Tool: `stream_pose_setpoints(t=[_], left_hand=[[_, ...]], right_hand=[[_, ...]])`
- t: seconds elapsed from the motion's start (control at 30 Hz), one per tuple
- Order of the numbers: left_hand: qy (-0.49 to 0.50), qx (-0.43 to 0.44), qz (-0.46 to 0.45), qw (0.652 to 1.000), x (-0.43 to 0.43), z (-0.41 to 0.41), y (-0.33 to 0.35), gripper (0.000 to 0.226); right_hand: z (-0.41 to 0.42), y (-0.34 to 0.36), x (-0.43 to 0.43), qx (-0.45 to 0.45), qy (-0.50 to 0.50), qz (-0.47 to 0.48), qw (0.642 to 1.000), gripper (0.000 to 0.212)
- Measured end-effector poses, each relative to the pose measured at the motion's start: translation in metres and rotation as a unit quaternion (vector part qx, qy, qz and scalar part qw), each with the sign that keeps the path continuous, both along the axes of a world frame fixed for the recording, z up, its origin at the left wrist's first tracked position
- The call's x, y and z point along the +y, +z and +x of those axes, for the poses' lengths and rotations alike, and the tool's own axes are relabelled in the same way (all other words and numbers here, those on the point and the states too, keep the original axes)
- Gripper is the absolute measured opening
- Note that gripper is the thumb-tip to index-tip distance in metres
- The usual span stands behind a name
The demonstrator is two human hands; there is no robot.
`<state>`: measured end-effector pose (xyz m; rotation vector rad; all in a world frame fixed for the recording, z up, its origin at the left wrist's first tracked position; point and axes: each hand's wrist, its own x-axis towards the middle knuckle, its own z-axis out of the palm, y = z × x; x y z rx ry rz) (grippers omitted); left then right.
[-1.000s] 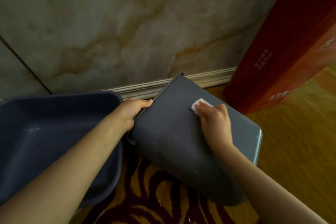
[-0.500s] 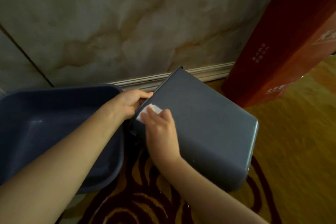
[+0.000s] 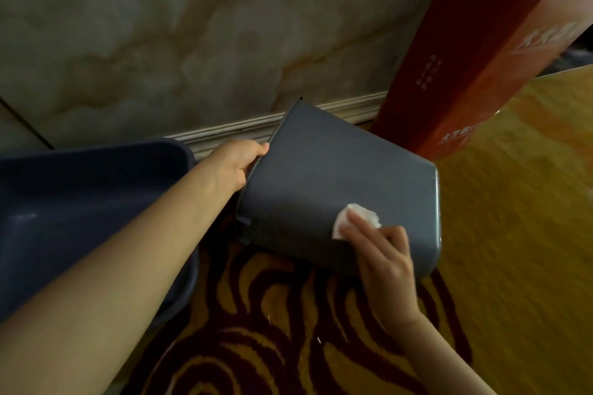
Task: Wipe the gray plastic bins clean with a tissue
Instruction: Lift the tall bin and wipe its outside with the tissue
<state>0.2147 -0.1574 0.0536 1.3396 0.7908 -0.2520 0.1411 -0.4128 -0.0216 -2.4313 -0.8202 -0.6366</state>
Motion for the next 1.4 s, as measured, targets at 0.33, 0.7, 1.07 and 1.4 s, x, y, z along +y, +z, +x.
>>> stream_pose_setpoints(t=[0.33,0.7,1.07,1.4], left_hand=[[0.117,-0.082,0.128,0.981,-0.02,-0.006,0.001,0.024],[0.14,-0.207,0.274,0.929,-0.027,-0.039,0.029,0.034],[0.072,-0.261,0.327,0.905,-0.035,-0.047,0.057,0.029],[0.092,-0.241,0.203,0.945,-0.019,-0.046,0.053,0.033]], right_hand=[[0.032,0.016,-0.003,0.066,-0.253,0.248,0.933,0.023],[0.048,0.05,0.101,0.054,-0.089,0.258,0.961,0.022],[0.074,0.083,0.081,0.145,-0.203,0.404,0.88,0.009],[-0.004,0.055,0.124,0.056,0.032,0.257,0.964,0.021]])
